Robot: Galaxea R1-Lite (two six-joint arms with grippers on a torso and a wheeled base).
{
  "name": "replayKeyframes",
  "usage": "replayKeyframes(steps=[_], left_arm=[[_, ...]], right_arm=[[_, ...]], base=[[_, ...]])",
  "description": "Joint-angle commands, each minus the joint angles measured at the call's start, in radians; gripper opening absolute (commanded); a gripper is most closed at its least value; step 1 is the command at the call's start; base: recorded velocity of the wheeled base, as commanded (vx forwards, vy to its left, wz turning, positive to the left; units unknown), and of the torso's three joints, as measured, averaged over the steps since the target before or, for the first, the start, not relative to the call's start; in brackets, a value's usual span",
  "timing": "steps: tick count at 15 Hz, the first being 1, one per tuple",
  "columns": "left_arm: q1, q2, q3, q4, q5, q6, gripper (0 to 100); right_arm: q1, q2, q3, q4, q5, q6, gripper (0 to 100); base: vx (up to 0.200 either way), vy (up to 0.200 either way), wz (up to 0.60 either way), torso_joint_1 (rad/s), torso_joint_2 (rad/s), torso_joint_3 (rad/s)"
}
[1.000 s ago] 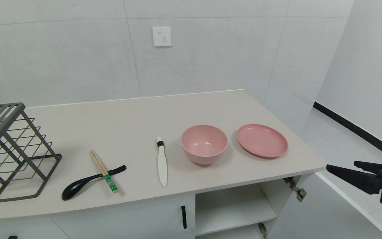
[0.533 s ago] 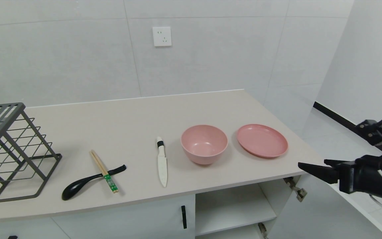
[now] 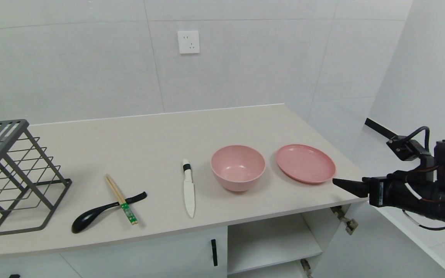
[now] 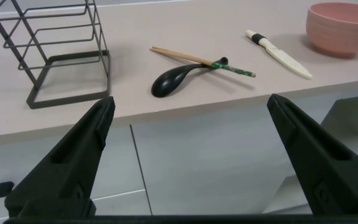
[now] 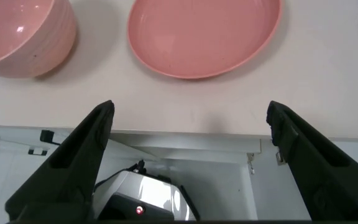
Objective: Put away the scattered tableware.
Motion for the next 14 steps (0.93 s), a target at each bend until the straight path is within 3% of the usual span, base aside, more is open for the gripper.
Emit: replayKeyframes(steps=[1,10,14], left_arm=[[0.0,0.001,0.0,0.0,0.001,0.001,100],[0.0,0.001,0.0,-0.002,-0.001,0.002,100],[0.0,0.001,0.0,-0.002,-0.004,0.007,100]], right_arm=[[0.0,0.014,-0.02,-0.001,0.0,-0.004,100],[0.003,0.151,-0.133,-0.002,-0.001,-0.006,100],[0.006,0.148,-0.136,-0.002,-0.003,-0.014,100]], base=[[0.0,-0.2,0.0,0.002,0.0,-0.002],[0.0,0.0,0.0,0.0,0.0,0.0],[0.0,-0.15,0.0,0.002,0.0,-0.001]])
